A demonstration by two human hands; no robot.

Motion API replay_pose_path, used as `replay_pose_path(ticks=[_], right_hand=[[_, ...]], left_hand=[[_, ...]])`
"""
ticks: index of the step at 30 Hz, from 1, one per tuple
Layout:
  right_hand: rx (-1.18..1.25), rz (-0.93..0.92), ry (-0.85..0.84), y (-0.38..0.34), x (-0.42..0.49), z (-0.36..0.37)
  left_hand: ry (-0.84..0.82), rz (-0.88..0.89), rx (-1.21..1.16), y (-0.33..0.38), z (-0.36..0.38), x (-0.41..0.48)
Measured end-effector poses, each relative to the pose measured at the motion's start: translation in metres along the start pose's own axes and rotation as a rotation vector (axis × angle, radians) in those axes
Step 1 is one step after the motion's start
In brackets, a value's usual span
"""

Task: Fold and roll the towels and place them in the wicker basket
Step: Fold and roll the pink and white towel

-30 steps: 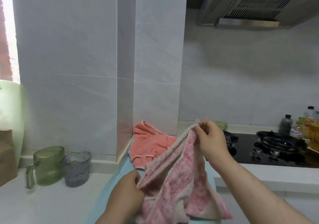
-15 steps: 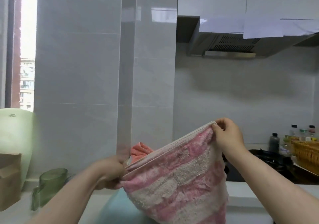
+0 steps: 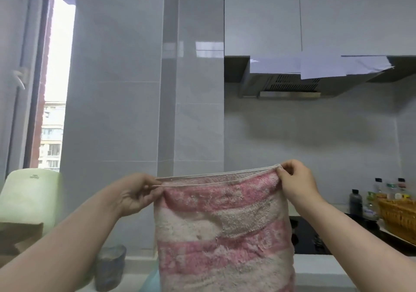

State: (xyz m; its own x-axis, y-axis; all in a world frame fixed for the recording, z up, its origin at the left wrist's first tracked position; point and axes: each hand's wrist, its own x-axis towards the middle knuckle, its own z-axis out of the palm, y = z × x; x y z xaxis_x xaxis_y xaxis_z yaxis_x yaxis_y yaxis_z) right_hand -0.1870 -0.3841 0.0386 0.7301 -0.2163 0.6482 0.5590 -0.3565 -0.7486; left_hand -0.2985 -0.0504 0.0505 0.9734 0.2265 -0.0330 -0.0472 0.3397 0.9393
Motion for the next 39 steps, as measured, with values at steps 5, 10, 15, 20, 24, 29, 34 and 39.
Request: replay_pose_path(ticks=[5, 10, 15, 20, 24, 29, 34, 39], right_hand=[[0.073, 0.027, 0.022, -0.012, -0.009, -0.014], [0.155, 0.046, -0.014, -0.026, -0.022, -0.028], [0.182, 0.087, -0.059, -0.036, -0.033, -0.042], [0.211, 0.118, -0.08, -0.044, -0.039, -0.055], [0.207, 0.131, -0.099, -0.049, -0.041, -0.059], [0.227, 0.113, -0.121, -0.056, -0.048, -0.058], [0.209, 0.106, -0.134, -0.058, -0.057, -0.059], [0.24, 0.14, -0.152, -0.053, -0.066, -0.052]], left_hand=[[-0.067, 0.252, 0.083, 0.0, -0.001, -0.015], [0.142, 0.643, 0.703, -0.004, -0.001, -0.032], [0.238, 0.859, 0.829, -0.004, 0.001, -0.053], [0.185, 0.923, 0.93, -0.004, -0.001, -0.083], [0.054, 0.783, 0.958, -0.002, -0.009, -0.097], [0.048, 0.693, 0.948, 0.001, -0.021, -0.101], [0.085, 0.666, 0.849, 0.007, -0.034, -0.101], [0.137, 0.664, 0.594, 0.004, -0.033, -0.093]])
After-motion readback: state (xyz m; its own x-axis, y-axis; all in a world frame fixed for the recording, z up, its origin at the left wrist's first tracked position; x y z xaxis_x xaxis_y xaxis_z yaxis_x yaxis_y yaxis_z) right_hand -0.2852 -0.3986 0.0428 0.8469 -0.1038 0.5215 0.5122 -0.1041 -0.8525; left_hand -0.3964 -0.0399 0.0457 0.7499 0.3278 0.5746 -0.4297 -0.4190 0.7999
